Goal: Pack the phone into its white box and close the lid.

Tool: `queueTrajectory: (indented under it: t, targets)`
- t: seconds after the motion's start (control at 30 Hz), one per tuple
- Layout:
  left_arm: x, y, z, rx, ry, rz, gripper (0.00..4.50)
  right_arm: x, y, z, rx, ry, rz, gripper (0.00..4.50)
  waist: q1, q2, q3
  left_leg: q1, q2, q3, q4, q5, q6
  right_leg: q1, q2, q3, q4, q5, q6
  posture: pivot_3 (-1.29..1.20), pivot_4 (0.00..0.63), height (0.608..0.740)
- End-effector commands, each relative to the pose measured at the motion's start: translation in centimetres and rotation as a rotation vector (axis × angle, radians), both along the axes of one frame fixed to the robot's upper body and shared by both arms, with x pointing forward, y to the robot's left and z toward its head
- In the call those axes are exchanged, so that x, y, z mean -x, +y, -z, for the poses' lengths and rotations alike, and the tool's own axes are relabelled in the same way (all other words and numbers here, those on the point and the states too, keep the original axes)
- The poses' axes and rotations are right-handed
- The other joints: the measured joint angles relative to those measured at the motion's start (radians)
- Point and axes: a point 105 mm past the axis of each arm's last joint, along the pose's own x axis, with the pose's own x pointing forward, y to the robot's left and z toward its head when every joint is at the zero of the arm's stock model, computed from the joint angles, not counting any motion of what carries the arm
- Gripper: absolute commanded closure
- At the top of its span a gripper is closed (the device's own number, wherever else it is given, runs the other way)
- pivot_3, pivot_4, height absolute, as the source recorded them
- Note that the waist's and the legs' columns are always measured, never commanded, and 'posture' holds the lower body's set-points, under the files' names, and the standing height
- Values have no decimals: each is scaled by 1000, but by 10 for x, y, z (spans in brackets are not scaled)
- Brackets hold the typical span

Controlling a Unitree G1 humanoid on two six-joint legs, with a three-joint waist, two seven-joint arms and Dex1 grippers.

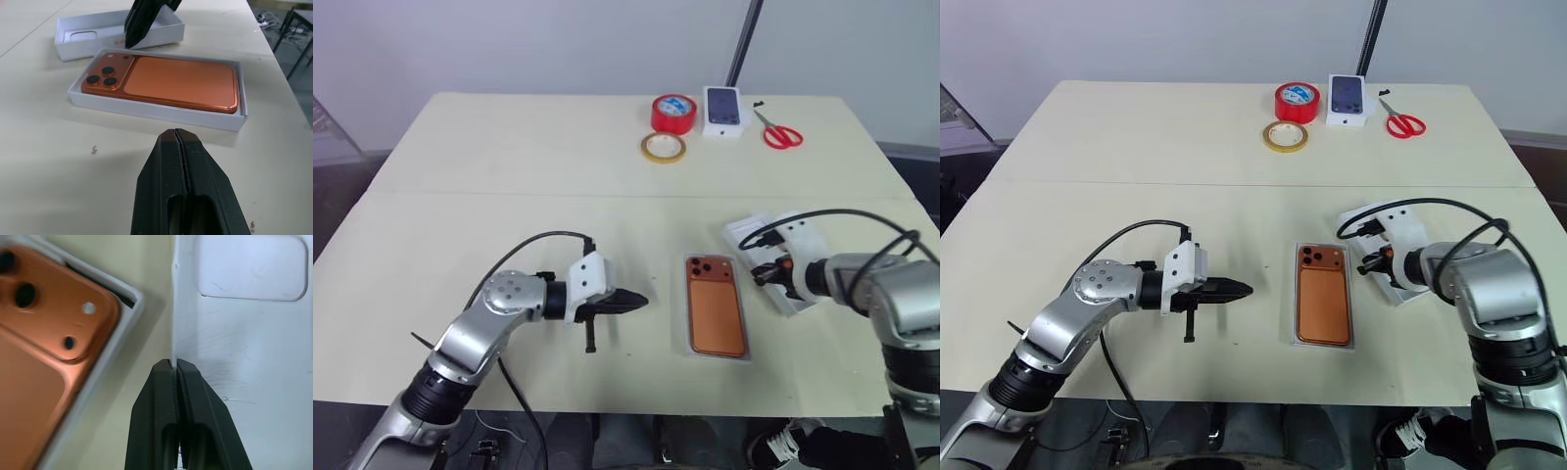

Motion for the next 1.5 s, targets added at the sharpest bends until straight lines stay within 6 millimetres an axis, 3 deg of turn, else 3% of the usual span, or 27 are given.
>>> queueTrajectory:
  t: [0.03, 0.13, 0.3, 0.43, 0.53, 0.63, 0.7, 0.8, 0.97, 1.13, 1.23, 1.4, 1.5]
  targets:
    - [-13, 15, -8, 43, -23, -99, 4500, 5, 13, -45, -151, -157, -74, 4464, -2, 0, 0, 0, 0, 0, 0, 0, 0, 0, 0, 0, 0, 0, 0, 0, 150, 735]
    - [-27, 27, -8, 65, -14, -185, 4500, 12, 38, -61, -344, -203, -201, 4464, -6, 0, 0, 1, 1, 0, -1, 0, 0, 0, 0, 0, 0, 0, 0, 0, 150, 735]
    - [-49, 42, -9, 96, -11, -280, 4500, 38, 104, -76, -726, -150, -413, 4464, 0, 1, 1, 1, 2, 0, 0, 0, 1, 0, 1, 0, 1, 0, 0, 0, 150, 735]
    - [-55, 44, -12, 96, -33, -284, 4500, 48, 149, -71, -994, -73, -280, 4464, -10, 0, 1, -1, 1, 1, 3, -2, 3, 1, -1, -1, -1, 0, 0, 0, 150, 735]
    - [-56, 44, -11, 86, -53, -281, 4500, 60, 180, -64, -1193, 25, -86, 4464, -16, 0, 1, -1, 2, 0, 2, -1, 3, -1, 0, 0, 1, 0, 0, 0, 150, 735]
    - [-55, 41, -10, 86, -61, -268, 4500, 67, 188, -51, -1256, 142, 100, 4464, -25, 1, 1, -1, 2, 0, 1, -1, 2, -2, 1, 0, 2, 0, 0, 0, 150, 735]
    - [-53, 37, -11, 98, -60, -257, 4500, 69, 184, -37, -1225, 186, 171, 4464, -24, 0, 0, -1, 1, 0, 1, -1, 2, -1, 0, 0, 1, 0, 0, 0, 150, 735]
    - [-46, 22, -10, 113, -51, -210, 4500, 67, 169, -18, -1154, 189, 230, 3592, -23, 0, 1, -1, 1, 0, 2, -1, 2, -1, 0, 0, 1, 0, 0, 0, 150, 735]
    - [-32, -2, -8, 120, -36, -106, 4500, 52, 138, -23, -943, 49, 79, 1066, -26, 1, 1, 0, 1, 0, 1, -1, 2, 0, 0, 0, 1, 0, 0, 0, 150, 735]
    - [-23, -34, -10, 127, -21, 10, 4500, 32, 86, -47, -627, -65, -50, 1066, -16, 5, 3, 0, 1, 1, 1, -1, 3, 0, 1, 0, 0, 0, 0, 0, 150, 735]
    - [-20, -49, -13, 133, -31, 51, 4500, 27, 64, -55, -527, -79, -39, 1856, -2, 5, 3, -1, 2, 0, 1, -1, 3, 1, 1, 0, 0, 0, 0, 0, 150, 735]
    - [-27, -63, -9, 116, -26, 29, 4500, 23, 41, -52, -290, -120, -71, 4339, 0, 5, 3, -1, 1, 1, 2, -1, 3, 1, 1, 1, 0, 0, 0, 0, 150, 735]
    - [-33, -61, -11, 125, -33, -9, 4500, 27, 36, -46, -157, -134, -125, 4439, -1, 6, 3, -1, 1, 1, 2, -1, 3, 0, 1, 1, 0, 0, 0, 0, 150, 735]
